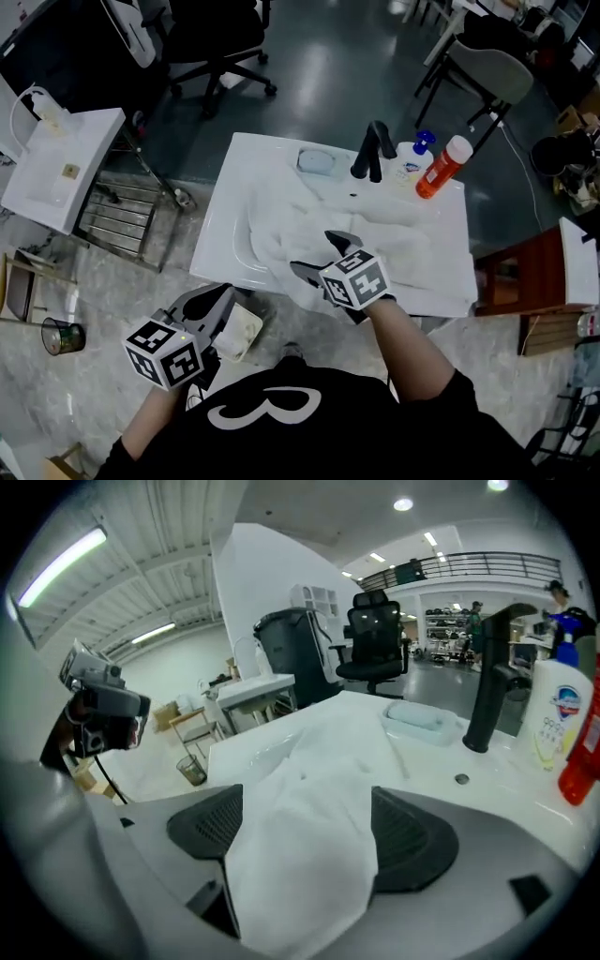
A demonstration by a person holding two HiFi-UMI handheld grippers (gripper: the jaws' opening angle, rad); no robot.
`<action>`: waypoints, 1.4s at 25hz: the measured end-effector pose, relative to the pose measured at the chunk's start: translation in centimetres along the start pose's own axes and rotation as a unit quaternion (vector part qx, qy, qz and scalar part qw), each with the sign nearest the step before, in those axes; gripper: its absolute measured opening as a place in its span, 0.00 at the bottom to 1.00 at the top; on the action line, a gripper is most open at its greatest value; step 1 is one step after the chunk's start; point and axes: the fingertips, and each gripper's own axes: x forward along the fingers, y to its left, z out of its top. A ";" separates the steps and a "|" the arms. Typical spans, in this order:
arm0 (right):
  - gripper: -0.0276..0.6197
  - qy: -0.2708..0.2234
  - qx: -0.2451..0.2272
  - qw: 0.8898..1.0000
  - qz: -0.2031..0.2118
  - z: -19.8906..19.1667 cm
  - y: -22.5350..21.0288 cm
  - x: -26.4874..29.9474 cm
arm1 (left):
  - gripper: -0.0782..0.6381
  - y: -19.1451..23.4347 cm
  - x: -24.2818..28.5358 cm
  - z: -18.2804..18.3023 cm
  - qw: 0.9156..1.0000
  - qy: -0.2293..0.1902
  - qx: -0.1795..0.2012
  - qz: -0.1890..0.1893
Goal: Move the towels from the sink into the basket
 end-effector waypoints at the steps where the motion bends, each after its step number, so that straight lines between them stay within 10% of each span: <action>1: 0.68 0.013 -0.013 1.000 0.003 -0.4 -0.3 0.6 | 0.12 0.0 0.3 0.1 1.000 -0.003 0.000 0.004; 27: 0.69 0.210 -0.089 0.972 0.057 -6.2 -5.9 11.4 | 0.12 4.6 2.8 -0.5 0.997 -0.034 -0.035 0.054; 35: 0.31 0.219 -0.076 0.970 0.068 -5.9 -6.4 10.8 | 0.12 5.0 2.5 -1.0 0.997 -0.028 -0.044 0.059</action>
